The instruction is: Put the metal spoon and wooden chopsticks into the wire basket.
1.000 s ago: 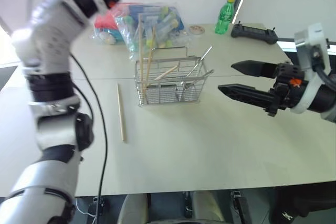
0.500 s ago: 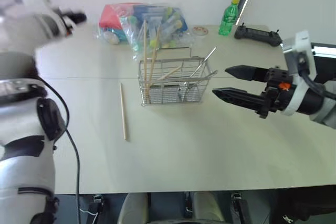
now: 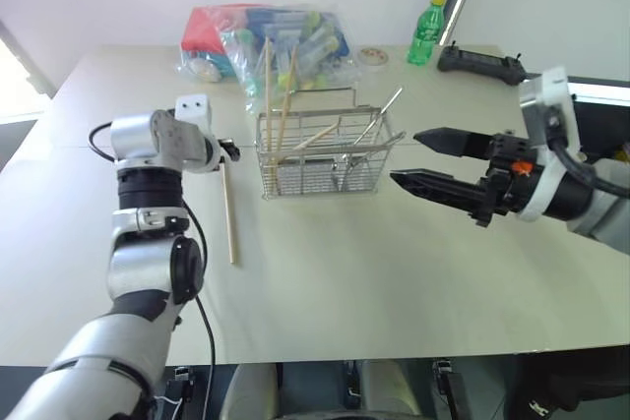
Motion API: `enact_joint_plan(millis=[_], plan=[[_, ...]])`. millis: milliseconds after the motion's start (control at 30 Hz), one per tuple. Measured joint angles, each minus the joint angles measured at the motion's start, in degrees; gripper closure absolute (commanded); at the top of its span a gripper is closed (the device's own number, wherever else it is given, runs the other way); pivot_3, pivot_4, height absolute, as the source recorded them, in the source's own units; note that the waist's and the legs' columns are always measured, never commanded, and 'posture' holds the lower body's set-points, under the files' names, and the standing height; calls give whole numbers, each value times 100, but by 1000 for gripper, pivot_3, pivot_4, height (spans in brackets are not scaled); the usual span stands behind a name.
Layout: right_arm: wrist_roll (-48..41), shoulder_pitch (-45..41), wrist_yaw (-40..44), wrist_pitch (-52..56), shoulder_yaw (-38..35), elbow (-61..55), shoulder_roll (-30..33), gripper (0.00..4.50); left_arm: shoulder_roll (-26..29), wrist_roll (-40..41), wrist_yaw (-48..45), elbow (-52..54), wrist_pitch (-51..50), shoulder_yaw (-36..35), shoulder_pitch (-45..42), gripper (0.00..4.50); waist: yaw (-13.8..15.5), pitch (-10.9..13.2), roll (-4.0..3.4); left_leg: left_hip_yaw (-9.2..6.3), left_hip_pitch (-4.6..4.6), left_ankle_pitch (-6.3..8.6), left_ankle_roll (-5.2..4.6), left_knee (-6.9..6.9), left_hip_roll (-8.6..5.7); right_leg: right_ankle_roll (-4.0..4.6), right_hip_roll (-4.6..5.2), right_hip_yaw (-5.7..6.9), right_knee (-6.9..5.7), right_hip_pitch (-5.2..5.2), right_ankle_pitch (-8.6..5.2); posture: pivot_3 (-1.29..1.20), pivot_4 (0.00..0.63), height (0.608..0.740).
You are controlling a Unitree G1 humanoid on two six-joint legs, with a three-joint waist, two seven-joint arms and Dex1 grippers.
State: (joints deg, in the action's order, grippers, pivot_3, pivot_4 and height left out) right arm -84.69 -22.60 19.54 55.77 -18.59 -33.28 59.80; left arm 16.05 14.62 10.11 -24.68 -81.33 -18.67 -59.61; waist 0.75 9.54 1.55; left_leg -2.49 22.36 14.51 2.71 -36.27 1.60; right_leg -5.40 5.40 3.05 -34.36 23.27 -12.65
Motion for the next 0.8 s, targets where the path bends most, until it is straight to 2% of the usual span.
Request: enact_joint_plan(millis=[133, 300, 367, 433, 600, 800], plan=[[-85, 114, -73, -11, -49, -58, 1, 0, -272, -158, 170, 255, -350, -264, 186, 449, 1, 0, 0, 0, -3, -1, 1, -5, 0, 1, -1, 0, -3, -3, 1, 0, 150, 701], [-235, 357, -144, -42, -252, -176, 32, 0, -377, -291, 258, 116, -97, -375, 164, 449, 13, -2, 0, -1, -3, -1, 1, -8, 0, 3, 0, 0, 0, -8, 1, 0, 150, 701], [-278, 506, -114, -41, -332, -217, 115, 0, -392, -313, 273, -93, 61, -428, 71, 988, 23, -3, -1, -1, -3, 0, 1, -9, -1, 3, 0, 0, 0, -10, 1, 0, 150, 701], [-320, 701, -22, -15, -454, -282, 226, 0, -388, -352, 282, -313, 259, -473, -2, 1725, 24, -3, -1, -1, -3, 0, 0, -9, -1, 3, 0, 0, 0, -10, 1, 0, 150, 701], [-347, 998, 166, 10, -598, -392, 334, 0, -400, -388, 276, -762, 544, -563, -184, 4385, 19, -3, -1, -1, -2, 0, 0, -15, -1, 4, 1, 0, 1, -13, 1, 0, 150, 701], [-349, 1191, 365, 10, -682, -491, 443, 0, -388, -387, 290, -935, 598, -743, -271, 4454, 19, -4, -1, -1, -2, 0, 0, -15, -1, 3, 1, 1, 1, -13, 1, 0, 150, 701]])
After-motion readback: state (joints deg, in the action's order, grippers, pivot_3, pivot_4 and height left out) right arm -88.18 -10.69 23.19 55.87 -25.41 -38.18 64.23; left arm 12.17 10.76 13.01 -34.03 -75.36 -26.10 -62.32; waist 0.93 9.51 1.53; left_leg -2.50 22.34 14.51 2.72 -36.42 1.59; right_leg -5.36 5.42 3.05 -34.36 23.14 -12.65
